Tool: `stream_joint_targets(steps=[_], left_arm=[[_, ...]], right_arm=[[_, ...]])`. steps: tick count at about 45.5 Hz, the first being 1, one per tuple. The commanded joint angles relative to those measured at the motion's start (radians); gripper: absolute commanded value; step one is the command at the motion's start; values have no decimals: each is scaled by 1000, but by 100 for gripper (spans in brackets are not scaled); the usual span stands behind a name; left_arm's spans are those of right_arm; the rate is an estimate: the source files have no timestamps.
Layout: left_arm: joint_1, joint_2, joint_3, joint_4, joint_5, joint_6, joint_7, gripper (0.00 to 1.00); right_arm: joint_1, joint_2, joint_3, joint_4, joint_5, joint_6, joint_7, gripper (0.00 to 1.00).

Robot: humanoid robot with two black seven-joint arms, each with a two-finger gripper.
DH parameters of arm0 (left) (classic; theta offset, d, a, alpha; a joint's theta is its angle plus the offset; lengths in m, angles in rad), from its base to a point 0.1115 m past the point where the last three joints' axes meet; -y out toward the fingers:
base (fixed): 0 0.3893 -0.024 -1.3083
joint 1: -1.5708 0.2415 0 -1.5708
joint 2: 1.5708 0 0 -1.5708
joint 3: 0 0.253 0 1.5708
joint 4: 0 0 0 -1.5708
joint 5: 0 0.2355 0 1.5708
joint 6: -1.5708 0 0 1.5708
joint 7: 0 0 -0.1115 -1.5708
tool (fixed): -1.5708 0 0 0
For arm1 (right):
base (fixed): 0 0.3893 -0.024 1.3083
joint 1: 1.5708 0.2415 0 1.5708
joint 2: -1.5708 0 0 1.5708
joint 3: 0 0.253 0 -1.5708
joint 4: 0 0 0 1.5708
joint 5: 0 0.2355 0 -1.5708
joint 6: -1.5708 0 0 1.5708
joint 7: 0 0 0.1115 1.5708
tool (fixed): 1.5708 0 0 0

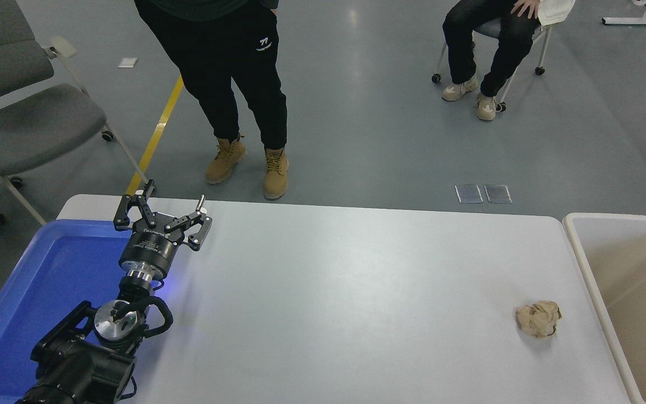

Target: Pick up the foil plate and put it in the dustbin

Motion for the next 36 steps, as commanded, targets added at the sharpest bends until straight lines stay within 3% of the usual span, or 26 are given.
stream_joint_targets(steps=[1, 18, 36], left_arm=[[0, 0, 0, 0, 0, 1, 0, 99], [0, 0, 2, 0, 0, 1, 0, 99], [0, 0, 3, 0, 0, 1, 0, 99]], right_arm=[[196, -172, -181, 157, -3, 60, -1, 100], [641, -395, -540, 668, -15, 40, 10, 100], [1115, -408, -997, 1110, -17, 52, 10, 100]])
